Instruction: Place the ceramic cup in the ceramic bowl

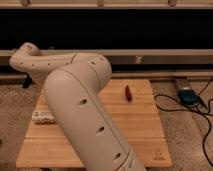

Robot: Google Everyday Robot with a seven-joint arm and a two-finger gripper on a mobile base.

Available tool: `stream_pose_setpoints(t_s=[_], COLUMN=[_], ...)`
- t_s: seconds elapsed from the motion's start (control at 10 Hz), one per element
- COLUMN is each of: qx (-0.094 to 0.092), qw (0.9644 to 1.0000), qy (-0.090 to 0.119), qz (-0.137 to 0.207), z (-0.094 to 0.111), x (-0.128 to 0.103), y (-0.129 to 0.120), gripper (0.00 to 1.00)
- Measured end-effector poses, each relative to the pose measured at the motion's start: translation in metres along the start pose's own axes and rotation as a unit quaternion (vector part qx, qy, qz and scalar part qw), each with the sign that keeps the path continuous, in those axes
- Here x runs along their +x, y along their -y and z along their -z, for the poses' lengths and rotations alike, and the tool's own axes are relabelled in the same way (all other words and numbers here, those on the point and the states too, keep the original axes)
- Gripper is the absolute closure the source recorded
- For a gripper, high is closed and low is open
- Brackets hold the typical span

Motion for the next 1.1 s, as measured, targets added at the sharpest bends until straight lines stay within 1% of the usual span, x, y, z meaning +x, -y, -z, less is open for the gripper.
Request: stream_pose_setpoints(t_s=[0.1,0.2,0.3,0.5,0.6,0.7,0.8,0.9,1.0,1.1], qx=[0.005,0.012,0.024,0.054,0.062,0.065,0.061,0.061,0.060,0.058], qw=[0.9999,0.9996,0.9990,0.9966,0.9959,0.9960,0.9961,0.9958,0.9957,0.9959], qy=[0.006,0.014,0.023,0.045,0.053,0.060,0.063,0.059,0.059,0.060], qz=[0.007,0.020,0.031,0.042,0.038,0.013,-0.017,-0.033,-0.038,-0.035], z=[0.005,0.011,0.013,0.019,0.023,0.035,0.045,0.050,0.051,0.052], x=[0.001,-0.001,-0.002,-0.001,0.000,0.007,0.015,0.022,0.023,0.021], y=[0.006,0.005,0.004,0.006,0.009,0.018,0.028,0.035,0.036,0.032], gripper=[0.20,0.20,0.20,0.20,0.20,0.20,0.20,0.20,0.20,0.20])
